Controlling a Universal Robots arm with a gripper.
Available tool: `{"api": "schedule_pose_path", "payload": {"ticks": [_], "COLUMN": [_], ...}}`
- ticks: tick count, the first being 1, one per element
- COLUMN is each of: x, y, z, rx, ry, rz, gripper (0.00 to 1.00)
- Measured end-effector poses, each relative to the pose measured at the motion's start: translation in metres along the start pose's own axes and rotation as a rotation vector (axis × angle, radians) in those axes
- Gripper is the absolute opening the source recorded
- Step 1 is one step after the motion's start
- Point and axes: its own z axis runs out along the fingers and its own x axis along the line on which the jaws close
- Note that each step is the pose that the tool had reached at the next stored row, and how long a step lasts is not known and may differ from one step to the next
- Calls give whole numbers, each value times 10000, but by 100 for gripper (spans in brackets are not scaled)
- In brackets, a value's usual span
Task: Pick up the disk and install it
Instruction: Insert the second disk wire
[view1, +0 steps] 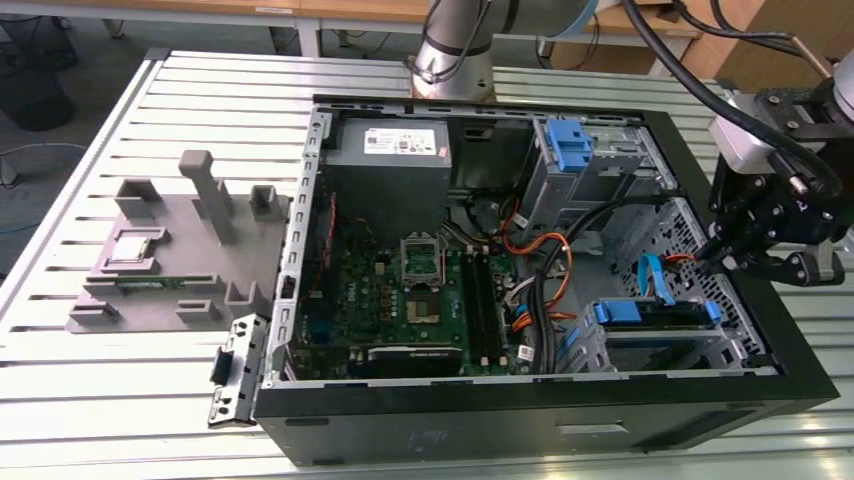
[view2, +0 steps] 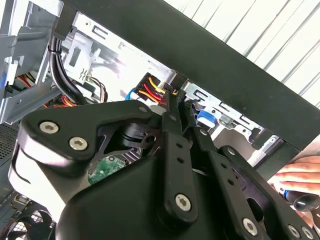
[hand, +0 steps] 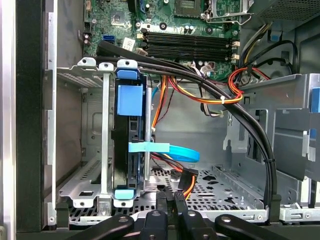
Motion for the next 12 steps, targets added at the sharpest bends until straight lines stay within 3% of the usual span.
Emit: {"api": "schedule_pose_path", "payload": {"ticks": [6,12], "x": [0,-3], "y": [5,171], "z": [4,-4], "rx": [1,99], "ry": [-3,-1], "rz": [-1,-11], "gripper": [17,17]}}
